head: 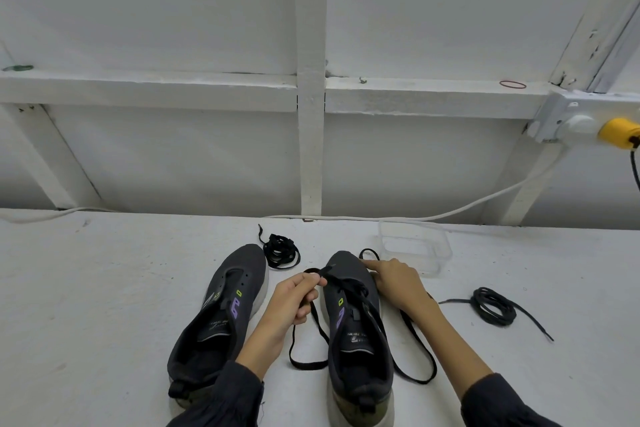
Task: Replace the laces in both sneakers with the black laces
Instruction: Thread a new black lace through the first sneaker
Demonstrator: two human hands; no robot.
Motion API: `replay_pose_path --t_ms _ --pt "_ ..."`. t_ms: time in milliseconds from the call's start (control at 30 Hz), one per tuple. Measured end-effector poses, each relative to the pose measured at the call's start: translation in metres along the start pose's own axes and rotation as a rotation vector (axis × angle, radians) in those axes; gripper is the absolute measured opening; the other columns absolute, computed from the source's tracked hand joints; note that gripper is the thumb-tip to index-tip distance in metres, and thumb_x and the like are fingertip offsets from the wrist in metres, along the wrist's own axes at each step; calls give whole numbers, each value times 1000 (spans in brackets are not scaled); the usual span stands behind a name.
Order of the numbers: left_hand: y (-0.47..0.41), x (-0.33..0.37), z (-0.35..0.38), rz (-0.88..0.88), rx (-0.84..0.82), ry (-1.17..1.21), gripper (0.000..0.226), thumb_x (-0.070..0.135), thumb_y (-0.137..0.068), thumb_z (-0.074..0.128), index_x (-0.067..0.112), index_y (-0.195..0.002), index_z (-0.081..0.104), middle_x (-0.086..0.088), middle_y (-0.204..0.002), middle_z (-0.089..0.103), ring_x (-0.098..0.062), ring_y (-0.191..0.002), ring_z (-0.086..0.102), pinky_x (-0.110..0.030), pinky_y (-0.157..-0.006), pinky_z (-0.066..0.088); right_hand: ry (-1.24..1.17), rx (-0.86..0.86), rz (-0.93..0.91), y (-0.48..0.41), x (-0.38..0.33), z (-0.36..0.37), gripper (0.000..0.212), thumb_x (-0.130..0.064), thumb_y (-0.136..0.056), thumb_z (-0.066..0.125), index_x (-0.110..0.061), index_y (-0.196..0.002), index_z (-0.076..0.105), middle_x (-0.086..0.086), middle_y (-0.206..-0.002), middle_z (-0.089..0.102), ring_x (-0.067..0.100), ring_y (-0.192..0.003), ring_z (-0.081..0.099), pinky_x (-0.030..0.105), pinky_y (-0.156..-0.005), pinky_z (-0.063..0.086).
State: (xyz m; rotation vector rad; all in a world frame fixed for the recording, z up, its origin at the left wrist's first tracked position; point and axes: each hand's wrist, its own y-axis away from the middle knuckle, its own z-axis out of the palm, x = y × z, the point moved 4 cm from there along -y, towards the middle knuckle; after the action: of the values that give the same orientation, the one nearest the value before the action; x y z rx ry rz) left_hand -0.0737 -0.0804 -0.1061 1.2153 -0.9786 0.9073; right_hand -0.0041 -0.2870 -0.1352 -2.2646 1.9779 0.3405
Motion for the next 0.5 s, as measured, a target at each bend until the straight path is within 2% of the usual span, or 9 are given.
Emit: replay_pose_path --t_ms 133,233,367,433,500 --pt "-1 -2 0 -3 -2 1 25 22 -100 49 3 -105 65 8 -59 43 -4 -43 30 -15 -43 22 5 110 26 1 2 -1 27 -27 -99 46 -31 -119 64 9 -93 69 30 -89 63 32 -65 39" --pt "-1 -4 0 -6 -1 1 25 21 -100 48 3 -105 65 7 -59 44 -5 -44 31 -15 -44 23 53 153 16 0 3 -1 19 -24 -97 46 -18 -106 61 10 -87 67 32 -84 61 33 -62 35" --pt "-2 -4 1 27 -2 -9 23 13 -101 44 6 -109 65 4 -59 49 -7 -42 32 -17 -46 25 -111 283 23 5 8 -14 15 -23 -95 54 -17 -98 67 4 -79 70 28 -80 63 33 -63 42" --pt "-3 -5 1 40 4 -11 24 8 -100 42 8 -108 65 2 -61 52 -7 -41 35 -18 -45 27 -247 378 37 12 7 -30 11 -23 -93 60 -18 -90 69 -2 -64 64 23 -68 60 32 -59 43" --pt "-5 -6 1 39 18 -14 22 5 -99 43 5 -105 64 2 -65 55 -8 -43 38 -18 -45 28 -389 474 55 23 5 -50 9 -24 -90 65 -20 -82 68 -9 -58 57 15 -61 56 29 -56 39"
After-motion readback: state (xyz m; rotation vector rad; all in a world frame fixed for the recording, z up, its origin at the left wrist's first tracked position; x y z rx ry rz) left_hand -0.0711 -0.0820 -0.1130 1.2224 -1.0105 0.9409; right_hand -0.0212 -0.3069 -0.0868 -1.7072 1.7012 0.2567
